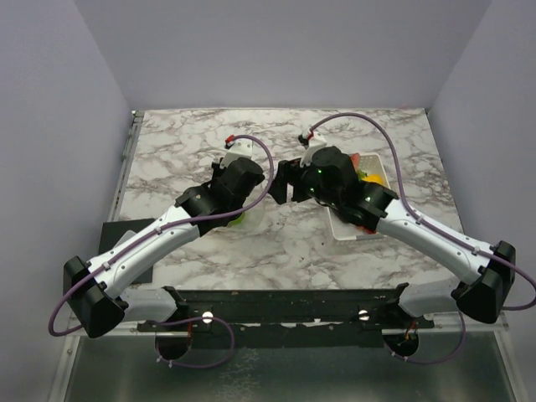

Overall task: Place the food in the zip-top bag and seal the zipper
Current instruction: Place the fake fruit in the zipper food storage bag, then pick up the fake fruit from the bin.

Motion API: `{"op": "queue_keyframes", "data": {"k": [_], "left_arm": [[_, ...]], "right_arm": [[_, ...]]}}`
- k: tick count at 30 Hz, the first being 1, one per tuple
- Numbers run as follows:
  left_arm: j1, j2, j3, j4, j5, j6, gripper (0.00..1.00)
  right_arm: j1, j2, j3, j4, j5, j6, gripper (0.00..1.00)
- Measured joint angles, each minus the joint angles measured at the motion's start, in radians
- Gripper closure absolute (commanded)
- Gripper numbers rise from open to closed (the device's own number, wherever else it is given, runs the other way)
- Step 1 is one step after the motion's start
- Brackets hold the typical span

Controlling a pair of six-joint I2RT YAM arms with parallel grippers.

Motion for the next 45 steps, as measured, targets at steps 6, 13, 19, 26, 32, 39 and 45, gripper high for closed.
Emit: {"op": "queue_keyframes", "data": {"k": [6,13,19,26,32,39,45], "left_arm": [[0.000,0.000,0.000,0.000,0.000,0.000,1.00],[0.000,0.000,0.000,0.000,0.000,0.000,1.00],[0.000,0.000,0.000,0.000,0.000,0.000,1.00],[0.000,0.000,0.000,0.000,0.000,0.000,1.00],[0.000,0.000,0.000,0.000,0.000,0.000,1.00],[0.000,0.000,0.000,0.000,0.000,0.000,1.00],[0.000,0.000,0.000,0.000,0.000,0.000,1.00]], "right_arm": [[0.000,-0.111,-0.031,-0.097,0.134,-0.018,0.22],[-0.001,-0.169,-0.032,-0.246,0.333,-0.040,0.24],[-0.044,-0.171,-0.032,-0.384,0.439,-0.050,0.27],[-0.138,-0.169,-0.038,-0.523,0.465,-0.043,0.30],[-0.172,-0.126,-0.055,-0.620,0.484,-0.010,0.33],[-0.180,-0.067,-0.083,-0.675,0.492,0.014,0.37],[-0.214,-0.021,-0.089,-0.679,0.499,0.014,0.41]]}}
